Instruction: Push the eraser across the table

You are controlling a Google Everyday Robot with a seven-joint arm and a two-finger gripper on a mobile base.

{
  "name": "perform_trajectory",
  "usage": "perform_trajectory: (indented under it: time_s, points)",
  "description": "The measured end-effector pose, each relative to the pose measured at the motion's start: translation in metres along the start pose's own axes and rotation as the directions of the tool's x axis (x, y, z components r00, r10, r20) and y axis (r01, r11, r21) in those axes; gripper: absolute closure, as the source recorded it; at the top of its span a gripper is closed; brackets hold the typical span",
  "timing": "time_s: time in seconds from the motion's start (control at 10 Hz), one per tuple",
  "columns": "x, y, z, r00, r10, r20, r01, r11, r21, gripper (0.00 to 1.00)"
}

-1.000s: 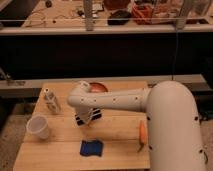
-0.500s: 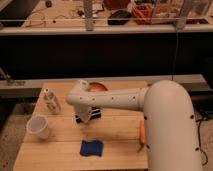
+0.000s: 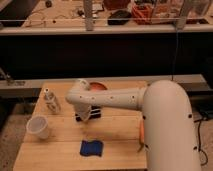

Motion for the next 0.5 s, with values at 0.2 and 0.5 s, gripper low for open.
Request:
perform_trajectory:
  time_s: [0.2,0.5]
  points:
    - [-0.0002,-0.0023,-0.0003,1.0,0.0,0.0,0.0,1.0,0.004,1.0]
    - [-0.0012,-0.0028,0.0011,1.0,0.004,0.002,-0.004,1.0,0.008,1.0]
